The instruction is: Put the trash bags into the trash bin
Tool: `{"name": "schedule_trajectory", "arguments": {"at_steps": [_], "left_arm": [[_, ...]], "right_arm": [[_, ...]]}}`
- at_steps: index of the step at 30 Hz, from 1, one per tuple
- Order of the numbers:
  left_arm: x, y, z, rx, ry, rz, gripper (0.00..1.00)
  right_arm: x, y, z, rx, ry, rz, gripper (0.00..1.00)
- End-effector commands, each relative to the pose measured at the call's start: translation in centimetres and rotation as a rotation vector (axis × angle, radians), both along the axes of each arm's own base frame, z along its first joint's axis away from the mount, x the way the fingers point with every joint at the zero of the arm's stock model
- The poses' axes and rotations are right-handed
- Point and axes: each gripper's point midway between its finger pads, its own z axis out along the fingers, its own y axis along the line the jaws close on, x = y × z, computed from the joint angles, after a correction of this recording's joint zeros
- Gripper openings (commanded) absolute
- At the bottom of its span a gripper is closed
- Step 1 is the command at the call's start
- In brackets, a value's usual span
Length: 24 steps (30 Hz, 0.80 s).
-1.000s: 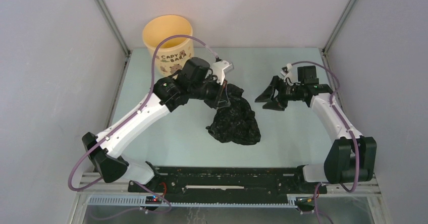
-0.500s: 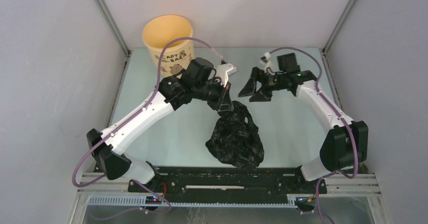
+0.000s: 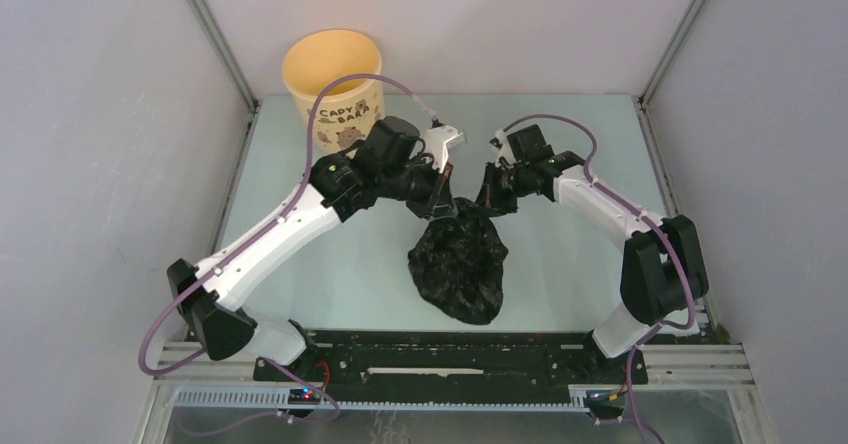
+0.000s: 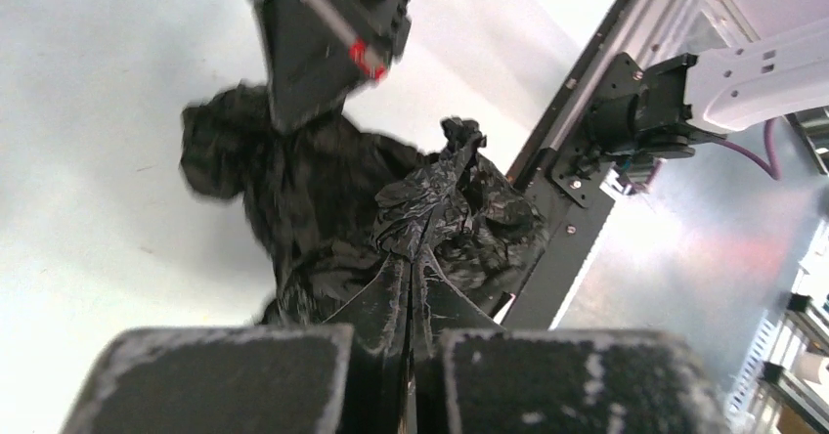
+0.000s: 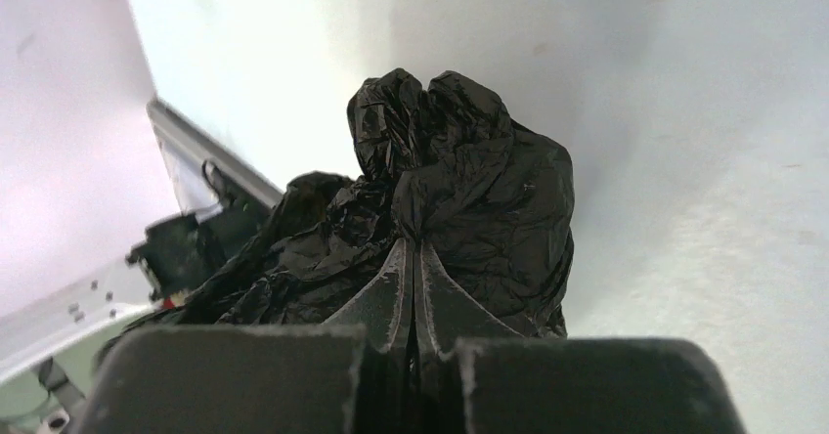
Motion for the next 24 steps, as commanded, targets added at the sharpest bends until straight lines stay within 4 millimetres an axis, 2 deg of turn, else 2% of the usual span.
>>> {"name": "schedule_trajectory", "arguments": {"at_steps": [1, 5, 11, 14, 16, 18, 20, 23, 24], "left_arm": [[0.4, 2.8, 2.6, -0.033, -0.145, 0.118, 0.00], [0.6, 4.9, 2.4, -0.038, -0.182, 0.198, 0.00], [0.6, 7.4, 2.8, -0.056, -0.205, 0.292, 0.00], [0.5, 7.6, 3.5, -0.095, -0.210, 0.301, 0.00], [0.5, 7.1, 3.8, -0.108, -0.201, 0.285, 0.00], [0.8, 6.3, 3.8, -0.111, -0.184, 0.267, 0.00], [1.5, 5.6, 3.5, -0.101, -0.160, 0.271, 0.00], [2.4, 4.4, 3.3, -0.107, -0.120, 0.268, 0.00], [2.5, 3.9, 3.3, -0.112, -0.108, 0.257, 0.00]], "right_arm": [[4.2, -3.9, -1.4, -0.032, -0.008, -0.166, 0.00], [6.5, -7.7, -1.4, -0.035, -0.013, -0.269, 0.00], [7.7, -11.5, -2.2, -0.052, 0.011, -0.353, 0.00], [7.6, -11.5, -1.9, -0.040, 0.001, -0.337, 0.00], [7.2, -10.3, -1.3, 0.009, -0.006, -0.281, 0.02], [6.8, -9.8, -0.8, 0.013, -0.012, -0.253, 0.24], [6.1, -10.2, 0.3, -0.015, -0.040, -0.239, 0.46], [5.0, -11.7, 2.7, -0.086, -0.139, -0.250, 0.69], [4.4, -12.2, 3.6, -0.106, -0.168, -0.250, 0.73]]}}
